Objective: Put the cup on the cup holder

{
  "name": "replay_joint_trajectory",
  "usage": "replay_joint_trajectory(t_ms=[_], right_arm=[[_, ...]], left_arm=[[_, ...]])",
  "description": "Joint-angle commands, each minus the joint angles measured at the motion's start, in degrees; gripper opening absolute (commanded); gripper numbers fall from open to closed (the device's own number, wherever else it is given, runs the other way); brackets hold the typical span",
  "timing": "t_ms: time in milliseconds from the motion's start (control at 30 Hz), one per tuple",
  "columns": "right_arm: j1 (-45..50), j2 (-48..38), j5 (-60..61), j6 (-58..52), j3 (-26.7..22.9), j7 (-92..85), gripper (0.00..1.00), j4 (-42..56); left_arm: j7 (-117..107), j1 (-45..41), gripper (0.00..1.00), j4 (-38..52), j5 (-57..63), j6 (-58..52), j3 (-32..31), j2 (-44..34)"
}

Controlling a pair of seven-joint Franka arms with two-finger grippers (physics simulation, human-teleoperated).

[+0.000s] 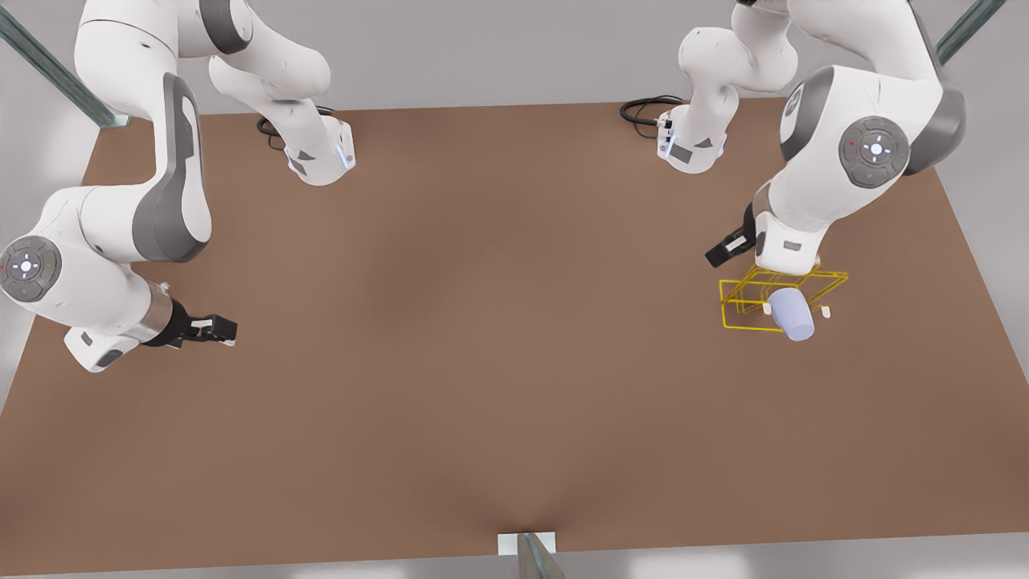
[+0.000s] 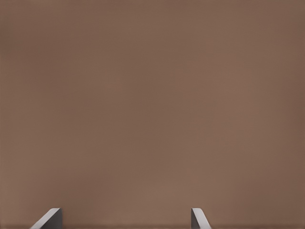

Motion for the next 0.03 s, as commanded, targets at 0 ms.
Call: replay_joint_trajectory(t_ms=[0], right_arm=[[0.02,-0.05,0.04,-0.02,0.00,-0.04,1.00,0.03]], left_arm=[[47.29,-0.04,1.00,0.38,-0.21,-2.20,0.17,0.66]])
